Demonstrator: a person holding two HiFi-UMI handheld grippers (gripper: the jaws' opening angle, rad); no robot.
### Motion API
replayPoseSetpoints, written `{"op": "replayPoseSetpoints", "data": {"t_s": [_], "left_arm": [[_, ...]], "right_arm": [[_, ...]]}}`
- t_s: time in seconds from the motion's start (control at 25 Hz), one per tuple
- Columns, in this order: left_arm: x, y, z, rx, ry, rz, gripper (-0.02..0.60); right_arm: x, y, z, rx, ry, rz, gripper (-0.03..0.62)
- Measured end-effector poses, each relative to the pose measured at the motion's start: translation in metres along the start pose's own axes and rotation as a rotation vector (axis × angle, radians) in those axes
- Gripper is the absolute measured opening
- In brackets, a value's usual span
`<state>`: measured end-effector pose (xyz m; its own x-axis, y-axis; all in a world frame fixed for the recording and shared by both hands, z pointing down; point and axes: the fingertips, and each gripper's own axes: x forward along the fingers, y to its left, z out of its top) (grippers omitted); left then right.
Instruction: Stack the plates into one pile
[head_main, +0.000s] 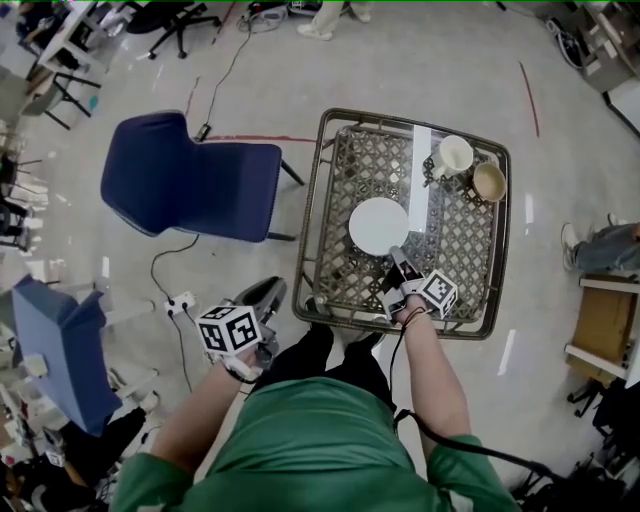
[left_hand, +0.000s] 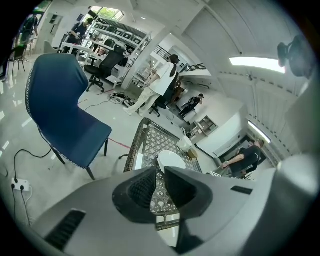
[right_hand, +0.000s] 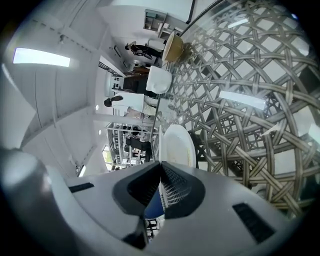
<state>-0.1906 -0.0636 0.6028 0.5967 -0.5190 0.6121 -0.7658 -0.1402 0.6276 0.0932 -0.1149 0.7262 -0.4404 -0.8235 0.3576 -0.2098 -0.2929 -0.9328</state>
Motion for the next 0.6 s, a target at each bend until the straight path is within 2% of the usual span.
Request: {"op": "replayPoseSetpoints", "data": {"t_s": [0.36,0.6], "left_arm": [[0.005,0.003,0.004,-0.011,0.001,0.005,0.067],[0.007,0.003,0.001,-0.015,0.0,0.006,0.067]], "right_arm": [[0.006,-0.018,-0.003,-0.05,0.019,-0.109,0.029],[0.008,-0.026,-0.004,-0.137,0.059,-0.195,0.038]]}}
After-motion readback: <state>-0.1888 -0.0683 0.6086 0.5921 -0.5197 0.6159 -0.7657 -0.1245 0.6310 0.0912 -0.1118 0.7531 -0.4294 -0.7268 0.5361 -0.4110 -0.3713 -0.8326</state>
